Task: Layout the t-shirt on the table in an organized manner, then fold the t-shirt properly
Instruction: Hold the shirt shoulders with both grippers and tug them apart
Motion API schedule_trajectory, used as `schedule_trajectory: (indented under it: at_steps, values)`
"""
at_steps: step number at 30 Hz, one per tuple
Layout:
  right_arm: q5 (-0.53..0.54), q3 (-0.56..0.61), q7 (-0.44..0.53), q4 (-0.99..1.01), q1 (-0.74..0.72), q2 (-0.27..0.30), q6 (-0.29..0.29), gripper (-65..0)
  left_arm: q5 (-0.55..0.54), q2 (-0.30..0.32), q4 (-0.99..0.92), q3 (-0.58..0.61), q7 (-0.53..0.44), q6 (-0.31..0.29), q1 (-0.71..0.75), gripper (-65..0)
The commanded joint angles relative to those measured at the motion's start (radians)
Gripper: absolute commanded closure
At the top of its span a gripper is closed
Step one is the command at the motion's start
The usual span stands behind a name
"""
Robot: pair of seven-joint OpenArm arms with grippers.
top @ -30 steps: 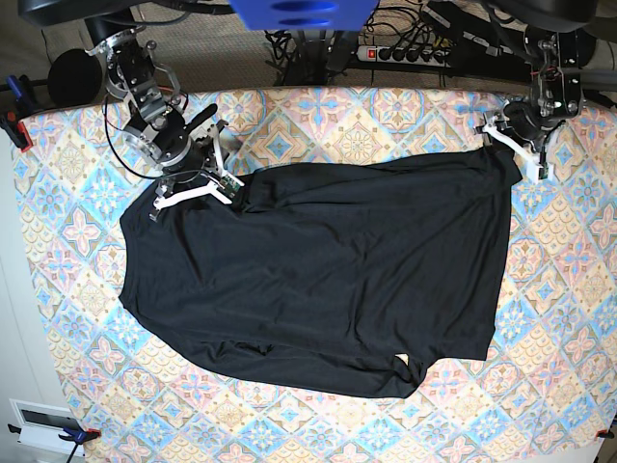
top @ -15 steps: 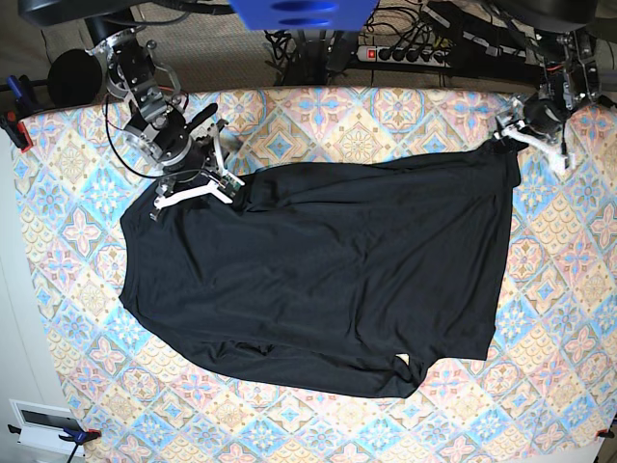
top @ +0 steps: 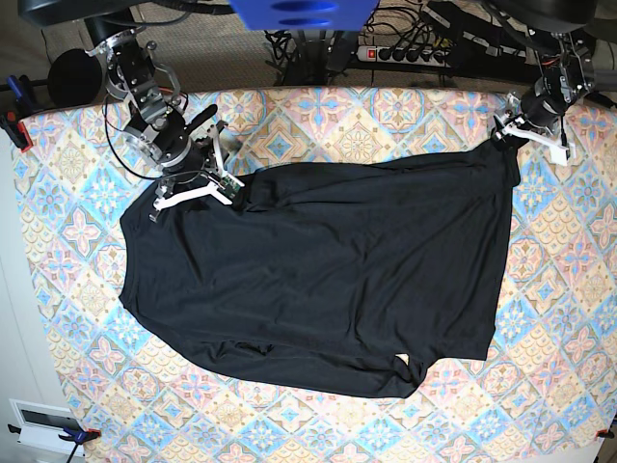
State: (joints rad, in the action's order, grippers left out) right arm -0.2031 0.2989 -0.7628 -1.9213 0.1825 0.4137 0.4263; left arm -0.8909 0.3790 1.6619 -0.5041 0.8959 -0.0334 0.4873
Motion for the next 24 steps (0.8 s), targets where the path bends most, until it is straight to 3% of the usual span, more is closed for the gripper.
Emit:
schedule_trajectory:
  at_steps: [1, 15, 24]
  values:
    - [0.000, -0.005, 0.018, -0.017, -0.013, 0.007, -0.005, -24.3, -0.004, 0.011, 0.011, -0.012, -0.001, -0.001, 0.000, -29.0]
    - [0.000, -0.004, 0.018, -0.016, -0.011, 0.007, -0.005, -24.3, -0.001, 0.016, 0.013, -0.020, -0.001, -0.001, 0.004, -29.0]
    - [0.000, -0.004, 0.018, -0.019, -0.005, 0.007, -0.005, -24.3, -0.004, -0.027, -0.010, -0.014, -0.001, -0.001, -0.057, -29.0]
